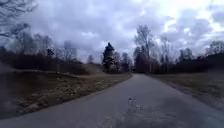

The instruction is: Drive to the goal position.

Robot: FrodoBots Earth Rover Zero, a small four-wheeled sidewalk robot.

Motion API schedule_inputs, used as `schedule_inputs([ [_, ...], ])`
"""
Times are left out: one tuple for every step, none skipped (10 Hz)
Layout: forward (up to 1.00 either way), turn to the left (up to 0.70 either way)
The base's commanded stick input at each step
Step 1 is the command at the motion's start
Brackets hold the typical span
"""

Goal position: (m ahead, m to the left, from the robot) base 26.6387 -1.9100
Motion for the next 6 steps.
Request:
schedule_inputs([
  [0.50, -0.50],
  [0.50, -0.50],
  [0.50, 0.00],
  [0.50, 0.00],
  [0.50, 0.00],
  [0.50, 0.00],
])
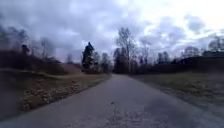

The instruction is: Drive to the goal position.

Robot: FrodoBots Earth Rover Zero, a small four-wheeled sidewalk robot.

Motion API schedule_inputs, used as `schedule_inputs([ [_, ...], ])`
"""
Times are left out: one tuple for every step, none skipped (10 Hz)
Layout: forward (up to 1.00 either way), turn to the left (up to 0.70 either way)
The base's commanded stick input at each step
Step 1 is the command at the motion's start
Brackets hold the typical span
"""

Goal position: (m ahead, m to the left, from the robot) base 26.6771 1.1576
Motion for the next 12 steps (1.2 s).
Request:
schedule_inputs([
  [0.50, 0.00],
  [0.50, 0.00],
  [0.50, 0.00],
  [0.50, 0.00],
  [0.50, 0.00],
  [0.50, 0.00],
  [0.50, 0.00],
  [0.50, 0.00],
  [0.50, 0.00],
  [0.50, 0.00],
  [0.50, 0.00],
  [0.50, 0.00],
])
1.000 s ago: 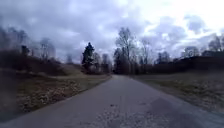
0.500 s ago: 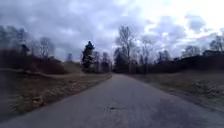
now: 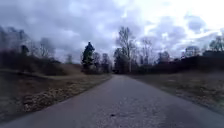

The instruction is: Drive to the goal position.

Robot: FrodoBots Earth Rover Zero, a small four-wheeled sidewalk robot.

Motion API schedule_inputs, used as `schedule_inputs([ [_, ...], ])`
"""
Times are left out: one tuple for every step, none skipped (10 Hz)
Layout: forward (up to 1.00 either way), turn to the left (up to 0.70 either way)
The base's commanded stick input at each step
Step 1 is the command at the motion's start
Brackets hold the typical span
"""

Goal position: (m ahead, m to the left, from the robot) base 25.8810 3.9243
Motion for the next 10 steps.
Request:
schedule_inputs([
  [0.50, 0.00],
  [0.50, 0.00],
  [0.50, 0.00],
  [0.50, 0.00],
  [0.50, 0.00],
  [0.50, 0.00],
  [0.50, -0.04],
  [0.50, -0.31],
  [0.50, -0.41],
  [0.50, -0.08],
])
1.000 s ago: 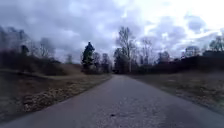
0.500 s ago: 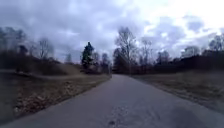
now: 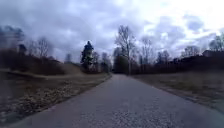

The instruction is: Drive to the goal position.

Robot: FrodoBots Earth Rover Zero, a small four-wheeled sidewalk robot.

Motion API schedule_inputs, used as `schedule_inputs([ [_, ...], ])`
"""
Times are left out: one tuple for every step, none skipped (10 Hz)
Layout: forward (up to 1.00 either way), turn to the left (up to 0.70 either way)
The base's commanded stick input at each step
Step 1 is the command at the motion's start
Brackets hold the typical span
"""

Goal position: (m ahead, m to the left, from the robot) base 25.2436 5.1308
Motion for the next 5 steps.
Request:
schedule_inputs([
  [0.50, 0.00],
  [0.50, 0.00],
  [0.50, 0.00],
  [0.50, 0.00],
  [0.50, 0.00],
])
